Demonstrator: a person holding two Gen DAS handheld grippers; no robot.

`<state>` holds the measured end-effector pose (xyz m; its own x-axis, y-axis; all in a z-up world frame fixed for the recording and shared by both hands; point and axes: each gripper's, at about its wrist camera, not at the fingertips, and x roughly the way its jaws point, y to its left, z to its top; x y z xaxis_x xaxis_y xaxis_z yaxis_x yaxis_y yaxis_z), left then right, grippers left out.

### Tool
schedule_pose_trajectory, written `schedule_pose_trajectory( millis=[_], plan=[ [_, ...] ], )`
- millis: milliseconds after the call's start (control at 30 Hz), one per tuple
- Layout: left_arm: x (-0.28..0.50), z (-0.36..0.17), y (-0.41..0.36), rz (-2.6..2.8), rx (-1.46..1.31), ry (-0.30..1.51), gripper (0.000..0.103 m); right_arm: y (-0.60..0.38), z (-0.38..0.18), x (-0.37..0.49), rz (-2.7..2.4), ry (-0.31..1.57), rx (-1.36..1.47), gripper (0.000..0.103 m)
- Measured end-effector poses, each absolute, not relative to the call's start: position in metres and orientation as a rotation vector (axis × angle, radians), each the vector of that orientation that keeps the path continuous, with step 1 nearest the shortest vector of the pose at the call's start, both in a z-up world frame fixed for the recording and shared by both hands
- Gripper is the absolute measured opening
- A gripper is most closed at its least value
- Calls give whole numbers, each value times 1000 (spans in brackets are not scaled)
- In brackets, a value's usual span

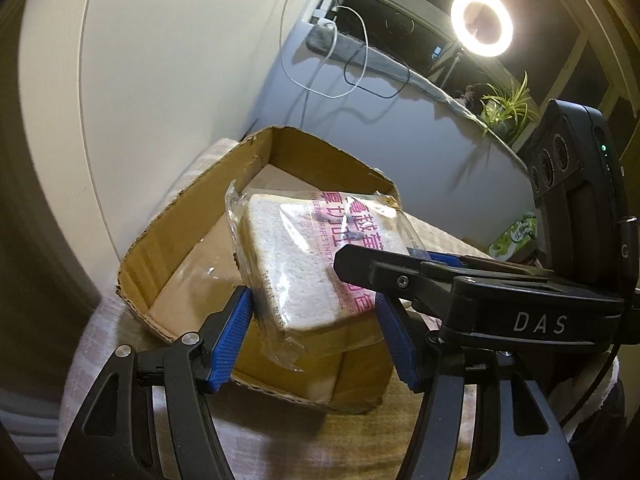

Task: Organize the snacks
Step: 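Carry the bread loaf with the left gripper into the cardboard box and release, then withdraw the open left gripper from the box back over the snacks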

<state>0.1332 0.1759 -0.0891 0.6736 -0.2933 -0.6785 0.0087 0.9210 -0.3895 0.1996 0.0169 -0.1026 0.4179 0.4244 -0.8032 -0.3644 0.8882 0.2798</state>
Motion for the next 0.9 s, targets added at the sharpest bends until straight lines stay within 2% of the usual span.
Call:
schedule_pose_trajectory(
  millis=[333,800,900],
  plan=[
    [132,-89,180,-121,-355,809,62,17,-108,211,474,1015,58,72],
    [111,-76,157,-128,-277,779,62,-20,-79,175,441,940,58,72],
    [103,-74,145,-150,-251,749,63,-42,-70,156,420,906,45,77]
  ],
)
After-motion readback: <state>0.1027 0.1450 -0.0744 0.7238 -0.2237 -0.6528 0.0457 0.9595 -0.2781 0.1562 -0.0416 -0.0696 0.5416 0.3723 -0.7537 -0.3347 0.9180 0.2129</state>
